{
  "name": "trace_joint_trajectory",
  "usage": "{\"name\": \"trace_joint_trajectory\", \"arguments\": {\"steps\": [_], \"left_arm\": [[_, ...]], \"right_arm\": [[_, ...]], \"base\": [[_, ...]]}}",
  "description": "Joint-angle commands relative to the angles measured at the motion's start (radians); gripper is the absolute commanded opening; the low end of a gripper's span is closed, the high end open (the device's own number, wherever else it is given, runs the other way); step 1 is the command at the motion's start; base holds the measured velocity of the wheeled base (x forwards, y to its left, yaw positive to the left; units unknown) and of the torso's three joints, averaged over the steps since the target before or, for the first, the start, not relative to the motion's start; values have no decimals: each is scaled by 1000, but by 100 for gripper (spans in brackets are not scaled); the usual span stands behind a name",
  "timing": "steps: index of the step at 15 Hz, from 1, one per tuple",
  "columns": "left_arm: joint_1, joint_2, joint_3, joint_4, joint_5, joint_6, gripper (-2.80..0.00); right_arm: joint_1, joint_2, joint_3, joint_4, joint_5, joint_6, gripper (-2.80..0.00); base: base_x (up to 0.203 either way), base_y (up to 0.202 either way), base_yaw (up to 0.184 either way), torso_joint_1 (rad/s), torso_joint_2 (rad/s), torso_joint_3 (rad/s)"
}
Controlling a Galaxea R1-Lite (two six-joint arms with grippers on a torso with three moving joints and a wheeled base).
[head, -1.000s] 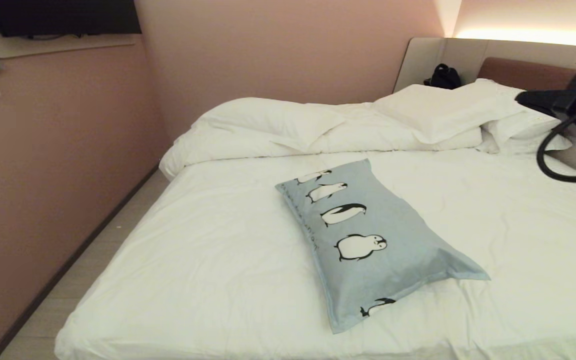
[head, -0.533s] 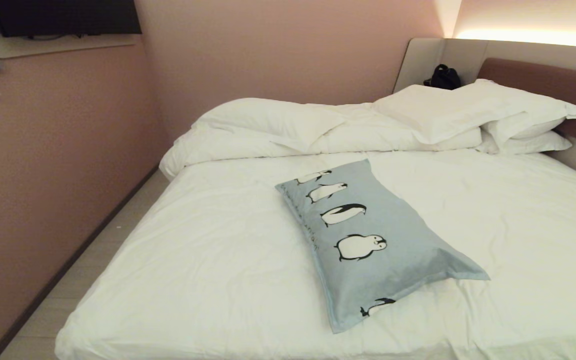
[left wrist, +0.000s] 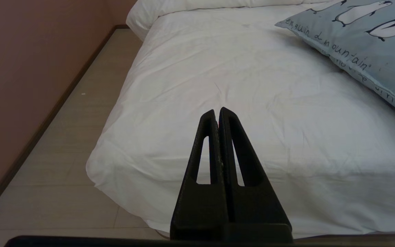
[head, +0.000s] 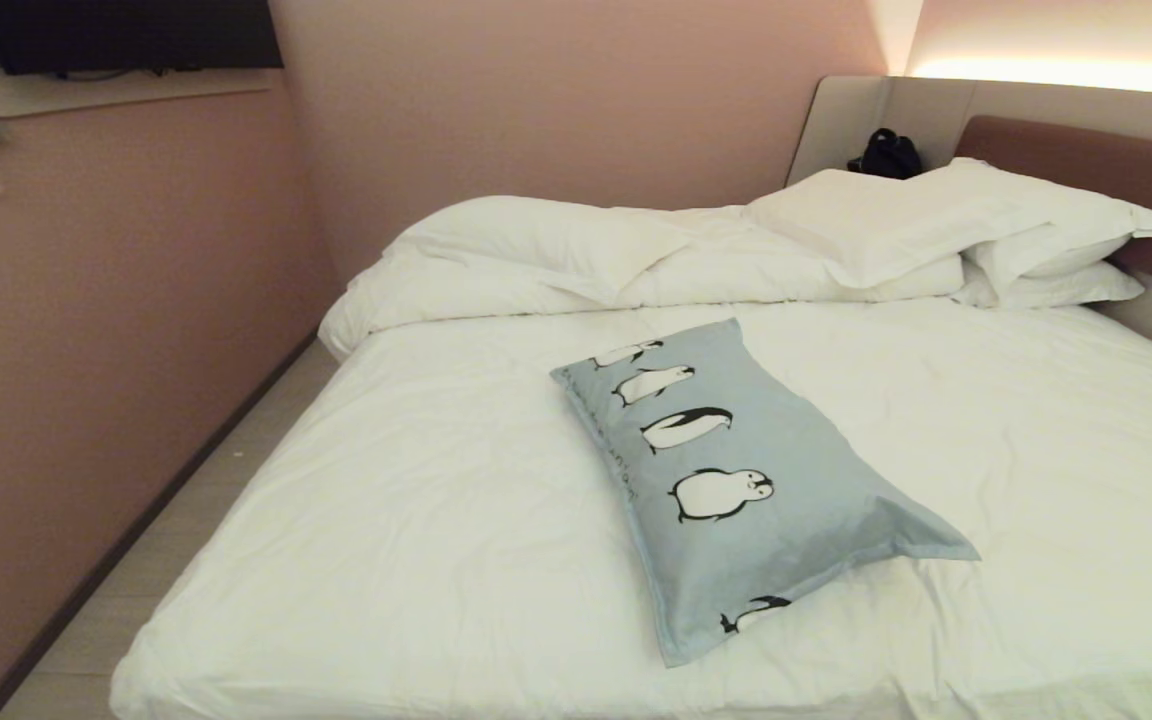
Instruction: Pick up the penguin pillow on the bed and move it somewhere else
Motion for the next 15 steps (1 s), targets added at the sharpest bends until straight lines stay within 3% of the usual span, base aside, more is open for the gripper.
{"name": "trace_joint_trajectory", "arguments": {"steps": [1, 4, 9, 11, 13, 15], "left_arm": [[0, 0, 0, 0, 0, 0, -280], [0, 0, 0, 0, 0, 0, -280], [0, 0, 0, 0, 0, 0, -280], [0, 0, 0, 0, 0, 0, -280], [0, 0, 0, 0, 0, 0, -280], [0, 0, 0, 0, 0, 0, -280]], "right_arm": [[3, 8, 41, 327, 52, 95, -280], [46, 9, 62, 333, 122, 94, -280], [255, -108, 91, 398, 283, 58, -280], [292, -169, 114, 412, 323, 57, -280], [288, -217, 131, 412, 305, 65, -280], [282, -371, 161, 408, 217, 96, -280]], "base": [[0, 0, 0, 0, 0, 0], [0, 0, 0, 0, 0, 0], [0, 0, 0, 0, 0, 0], [0, 0, 0, 0, 0, 0], [0, 0, 0, 0, 0, 0], [0, 0, 0, 0, 0, 0]]}}
